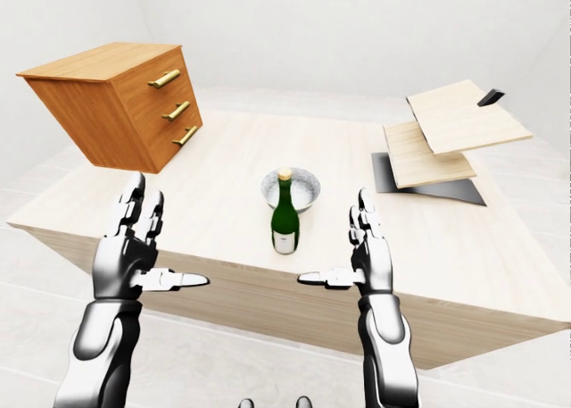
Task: Put the wine bottle on the wine rack.
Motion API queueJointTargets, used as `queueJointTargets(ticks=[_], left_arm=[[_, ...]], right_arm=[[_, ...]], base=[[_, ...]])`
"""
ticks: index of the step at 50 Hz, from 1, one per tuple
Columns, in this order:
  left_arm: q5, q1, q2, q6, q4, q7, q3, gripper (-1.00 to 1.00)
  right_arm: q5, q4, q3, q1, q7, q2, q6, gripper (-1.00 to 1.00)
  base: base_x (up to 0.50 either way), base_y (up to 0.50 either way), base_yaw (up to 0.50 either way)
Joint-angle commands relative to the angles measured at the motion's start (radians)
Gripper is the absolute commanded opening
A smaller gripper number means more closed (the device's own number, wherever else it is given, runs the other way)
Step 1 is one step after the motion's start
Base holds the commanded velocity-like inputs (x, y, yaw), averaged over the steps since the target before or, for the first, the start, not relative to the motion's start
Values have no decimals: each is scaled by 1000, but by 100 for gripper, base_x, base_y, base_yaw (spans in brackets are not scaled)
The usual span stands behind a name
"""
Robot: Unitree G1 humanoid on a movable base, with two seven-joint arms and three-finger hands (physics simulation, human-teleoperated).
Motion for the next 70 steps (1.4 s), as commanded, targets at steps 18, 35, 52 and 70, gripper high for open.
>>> queueJointTargets(ticks=[18,35,52,70], left_arm=[[-14,16,2,0,-5,-9,10,100],[-20,25,-1,0,11,-17,19,100],[-15,40,-6,0,-51,-11,3,100],[-13,26,-4,0,-40,-9,-1,100]], right_arm=[[-20,-18,33,5,1,2,0,100],[-20,-41,53,15,5,4,0,100],[-27,-16,45,10,-6,4,0,100],[-21,-35,51,24,9,3,-20,100]], base=[[8,-37,0],[0,0,0],[0,0,48],[1,-1,13]])
